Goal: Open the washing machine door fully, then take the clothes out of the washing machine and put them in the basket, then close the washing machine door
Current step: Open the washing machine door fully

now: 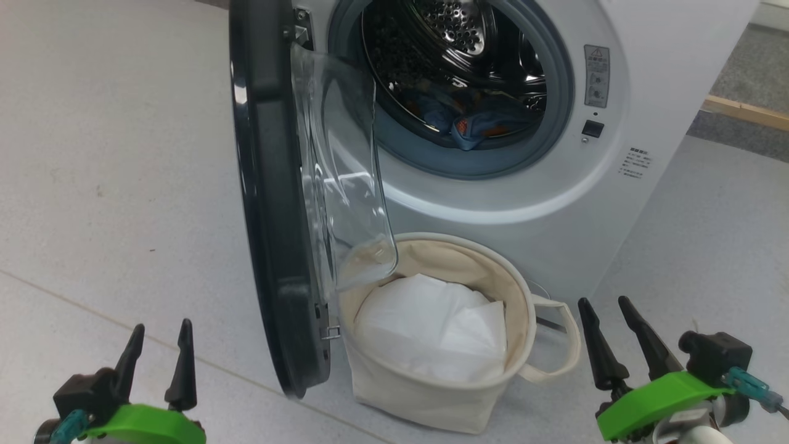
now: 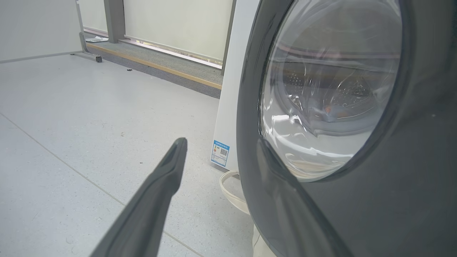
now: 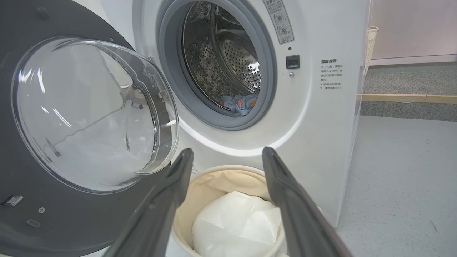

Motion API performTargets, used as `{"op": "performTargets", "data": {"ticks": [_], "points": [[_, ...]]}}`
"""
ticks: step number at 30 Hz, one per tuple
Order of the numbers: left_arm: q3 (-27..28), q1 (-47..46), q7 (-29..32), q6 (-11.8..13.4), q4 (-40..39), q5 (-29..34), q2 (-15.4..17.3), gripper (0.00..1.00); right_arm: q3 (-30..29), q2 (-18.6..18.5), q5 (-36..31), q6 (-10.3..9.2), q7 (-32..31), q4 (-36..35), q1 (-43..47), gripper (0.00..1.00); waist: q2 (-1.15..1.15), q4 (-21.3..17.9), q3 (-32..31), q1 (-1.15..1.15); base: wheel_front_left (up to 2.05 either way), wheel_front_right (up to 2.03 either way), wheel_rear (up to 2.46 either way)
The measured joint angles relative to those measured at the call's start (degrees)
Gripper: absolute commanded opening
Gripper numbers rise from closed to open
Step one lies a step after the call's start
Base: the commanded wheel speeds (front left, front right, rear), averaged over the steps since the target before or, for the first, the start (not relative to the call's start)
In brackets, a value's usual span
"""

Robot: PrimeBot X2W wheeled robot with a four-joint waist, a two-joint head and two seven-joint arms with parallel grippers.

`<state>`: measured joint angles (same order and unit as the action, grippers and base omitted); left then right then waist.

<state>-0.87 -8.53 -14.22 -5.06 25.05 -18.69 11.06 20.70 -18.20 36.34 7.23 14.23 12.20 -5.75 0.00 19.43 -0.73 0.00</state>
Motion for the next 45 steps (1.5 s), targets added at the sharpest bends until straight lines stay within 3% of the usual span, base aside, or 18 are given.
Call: {"op": "performTargets", "data": {"ticks": [2,3,4,9,16,20,24,30,35,45], "points": [[-0.03,0.01,0.00,0.00,0.00,-0.48,0.01,0.97,0.13,0.00,0.02,0.00,0.00,0.01,0.00,1.00,0.00,0.05,-0.12,0.00,0.00,0.00,0.00],[-0.05,0.01,0.00,0.00,-0.07,-0.75,0.01,0.64,0.16,0.00,0.11,0.00,0.00,0.02,0.00,1.00,0.00,0.10,-0.17,0.00,0.00,0.00,0.00],[-0.02,0.01,0.00,-0.01,-0.40,-1.01,-0.01,0.00,0.22,0.00,0.23,0.00,0.00,0.03,0.00,1.00,0.00,0.16,-0.23,0.00,0.00,0.00,0.00],[0.03,0.01,-0.02,-0.14,-4.15,-2.24,-0.19,0.00,0.27,0.01,0.52,0.00,0.01,0.03,-0.01,1.00,0.00,0.48,-0.49,0.00,0.00,0.00,0.00],[-1.23,-0.16,-0.22,-0.86,-20.81,-1.67,-3.34,0.00,0.43,0.16,1.56,0.00,0.05,0.00,-0.01,1.00,0.00,1.32,-1.01,0.00,0.00,0.00,0.00],[-5.34,-0.41,-0.52,-1.08,-30.63,-0.25,-5.01,0.00,0.78,0.38,1.59,0.00,0.05,0.00,-0.01,1.00,0.00,1.50,-1.22,0.00,0.00,0.00,0.00],[-12.10,-0.29,1.54,-1.53,-34.96,0.67,-5.68,0.00,0.85,0.46,1.60,0.00,0.05,-0.07,-0.03,1.00,0.00,1.37,-1.28,0.00,0.00,0.00,0.00],[-18.64,0.44,7.95,-1.48,-33.27,1.46,-6.14,0.00,0.83,0.76,1.68,0.00,0.05,-0.29,-0.12,1.00,0.00,0.67,-1.15,0.00,0.00,0.00,0.00],[-18.34,0.94,11.50,0.03,-27.07,1.51,-6.00,0.00,0.81,0.92,1.67,0.00,0.05,-0.29,-0.30,1.00,0.00,-0.13,-0.93,0.00,0.00,0.00,0.00],[-16.18,1.48,12.10,1.54,-21.56,0.33,-5.60,0.00,0.78,0.86,2.10,0.00,0.05,-0.27,-0.32,1.00,0.00,1.03,-0.51,0.00,0.00,0.00,0.00]]}}
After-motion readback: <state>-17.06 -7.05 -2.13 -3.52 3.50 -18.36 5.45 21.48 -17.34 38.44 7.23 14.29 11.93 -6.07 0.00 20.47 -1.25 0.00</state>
